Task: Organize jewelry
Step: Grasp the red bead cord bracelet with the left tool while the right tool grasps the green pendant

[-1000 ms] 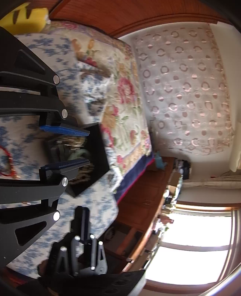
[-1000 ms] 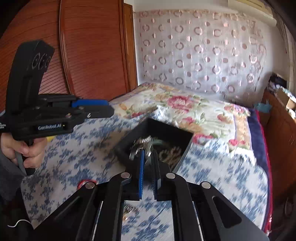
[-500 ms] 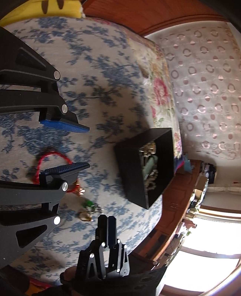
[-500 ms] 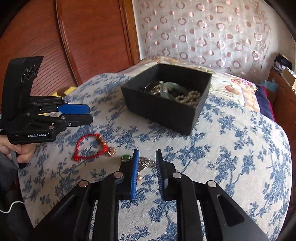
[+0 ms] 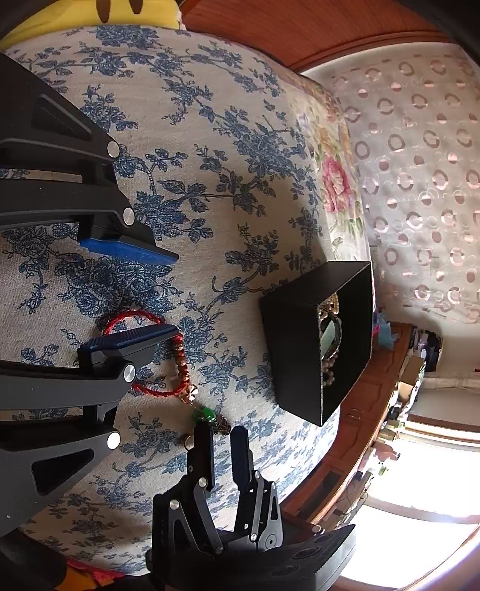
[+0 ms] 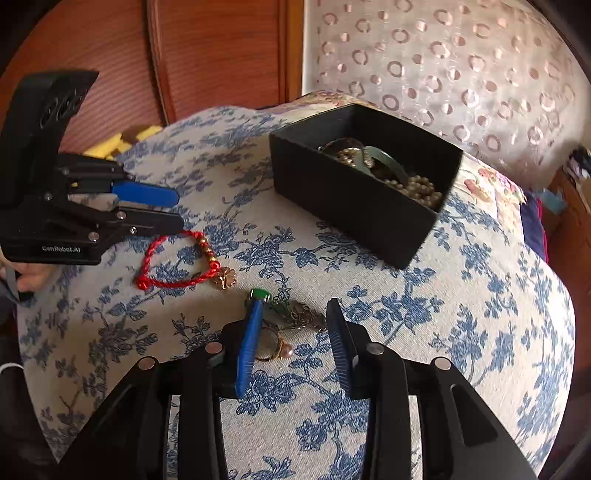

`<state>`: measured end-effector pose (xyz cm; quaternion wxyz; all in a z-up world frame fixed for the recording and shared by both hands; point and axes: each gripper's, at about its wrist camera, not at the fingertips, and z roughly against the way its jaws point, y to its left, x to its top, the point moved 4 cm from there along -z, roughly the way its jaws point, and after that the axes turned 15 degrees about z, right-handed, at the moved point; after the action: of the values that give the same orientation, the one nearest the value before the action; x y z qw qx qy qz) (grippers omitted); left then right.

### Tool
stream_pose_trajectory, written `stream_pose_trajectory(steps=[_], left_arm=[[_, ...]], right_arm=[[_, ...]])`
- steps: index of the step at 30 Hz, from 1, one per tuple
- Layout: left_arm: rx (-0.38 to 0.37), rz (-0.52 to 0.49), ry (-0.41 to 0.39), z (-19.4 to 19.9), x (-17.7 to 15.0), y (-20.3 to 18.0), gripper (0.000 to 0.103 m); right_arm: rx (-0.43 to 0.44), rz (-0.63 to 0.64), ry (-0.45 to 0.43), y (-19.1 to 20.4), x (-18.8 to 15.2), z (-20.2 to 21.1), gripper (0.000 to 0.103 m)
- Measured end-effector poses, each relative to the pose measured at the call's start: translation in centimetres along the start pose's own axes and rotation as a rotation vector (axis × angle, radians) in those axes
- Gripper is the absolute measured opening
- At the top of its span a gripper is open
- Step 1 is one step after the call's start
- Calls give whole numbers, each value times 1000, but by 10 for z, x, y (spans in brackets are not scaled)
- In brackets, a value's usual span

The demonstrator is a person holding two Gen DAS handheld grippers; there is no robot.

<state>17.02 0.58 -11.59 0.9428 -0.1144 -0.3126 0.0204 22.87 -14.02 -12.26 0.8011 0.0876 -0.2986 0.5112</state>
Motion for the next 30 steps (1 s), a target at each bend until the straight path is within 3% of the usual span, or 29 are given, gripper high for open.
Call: stream_pose_trajectory(steps=[5,7,12,14,17,27,30], left_arm=[[6,1,8,-4,0,1,33],[8,1,10,-5,0,1,34],[9,-7,8,-6,1,0,36],[12,-12,6,-6,2,-1,37],[8,-9,7,-6,2,-1,37],[-31,-14,9,0,-4,-8,37],[-20,-32,9,-3,-7,-11,31]], right_arm=[[-5,27,-3,0,11,-7,38],[13,38,-8,1,13,-8,30],[36,60,-11,0,23,-15,25],[68,57,-12,-1,25,-16,13],[78,50,-17,-3,26,-16,11],[4,-6,-61,-17,22,-1,4],[-13,-14,-75,-21,22,6,4]])
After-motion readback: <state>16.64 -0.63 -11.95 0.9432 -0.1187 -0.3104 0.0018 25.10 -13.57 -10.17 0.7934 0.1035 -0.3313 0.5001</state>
